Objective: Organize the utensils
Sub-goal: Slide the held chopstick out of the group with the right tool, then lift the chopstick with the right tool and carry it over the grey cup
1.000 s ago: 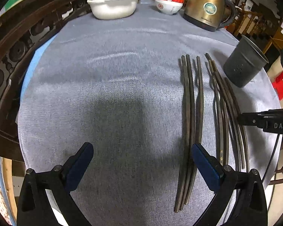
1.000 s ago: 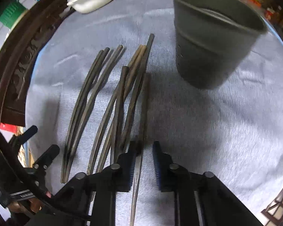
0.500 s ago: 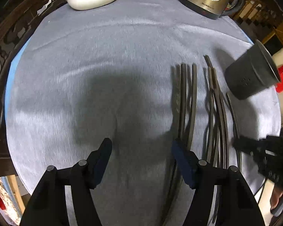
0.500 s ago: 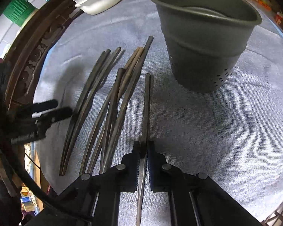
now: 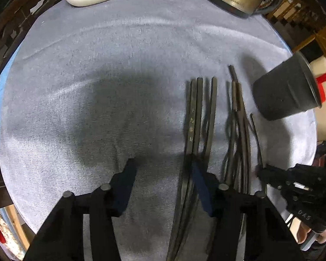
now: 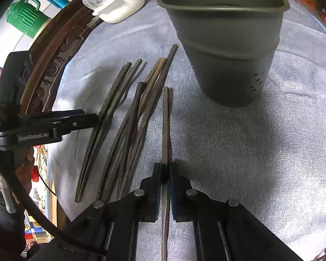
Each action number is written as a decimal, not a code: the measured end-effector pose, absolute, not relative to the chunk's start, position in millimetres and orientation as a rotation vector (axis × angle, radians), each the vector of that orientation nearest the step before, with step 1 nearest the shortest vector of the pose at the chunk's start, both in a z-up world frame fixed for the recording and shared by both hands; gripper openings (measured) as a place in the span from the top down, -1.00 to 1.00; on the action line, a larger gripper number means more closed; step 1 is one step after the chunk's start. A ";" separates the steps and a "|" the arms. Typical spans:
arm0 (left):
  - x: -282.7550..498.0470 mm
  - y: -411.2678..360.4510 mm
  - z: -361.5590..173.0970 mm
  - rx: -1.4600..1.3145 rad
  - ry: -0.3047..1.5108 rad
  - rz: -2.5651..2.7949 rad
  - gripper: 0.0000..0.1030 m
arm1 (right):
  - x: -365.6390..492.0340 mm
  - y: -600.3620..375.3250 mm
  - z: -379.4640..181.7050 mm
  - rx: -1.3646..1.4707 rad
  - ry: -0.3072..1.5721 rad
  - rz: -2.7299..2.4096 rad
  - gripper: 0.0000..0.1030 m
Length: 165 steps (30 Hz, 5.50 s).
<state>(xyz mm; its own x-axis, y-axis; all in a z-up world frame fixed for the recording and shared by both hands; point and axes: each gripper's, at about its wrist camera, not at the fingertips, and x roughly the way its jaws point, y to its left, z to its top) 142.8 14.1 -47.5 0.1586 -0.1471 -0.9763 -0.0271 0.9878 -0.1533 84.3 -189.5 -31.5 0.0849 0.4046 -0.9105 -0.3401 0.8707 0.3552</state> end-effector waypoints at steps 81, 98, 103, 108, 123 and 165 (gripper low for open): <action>120.1 75.0 -16.4 -0.233 1.350 -0.098 0.87 | 74.1 -140.7 46.7 -0.017 1.215 0.433 0.85; 133.6 81.4 -48.3 -0.276 1.448 -0.072 0.90 | 55.8 -141.8 -1.0 -0.035 1.318 0.467 0.85; 123.7 93.8 -15.5 -0.323 1.340 -0.080 0.90 | 55.7 -147.9 11.3 -0.004 1.276 0.474 0.85; 113.0 100.3 37.2 -0.336 1.116 -0.058 0.90 | 56.7 -156.8 39.8 0.039 1.170 0.459 0.85; 67.1 72.7 52.7 -0.200 0.497 0.114 0.90 | 19.4 -152.0 102.9 -0.002 0.574 0.233 0.85; -28.3 91.0 56.7 -0.271 0.436 0.049 0.87 | -67.8 -199.7 96.1 0.073 0.467 0.146 0.84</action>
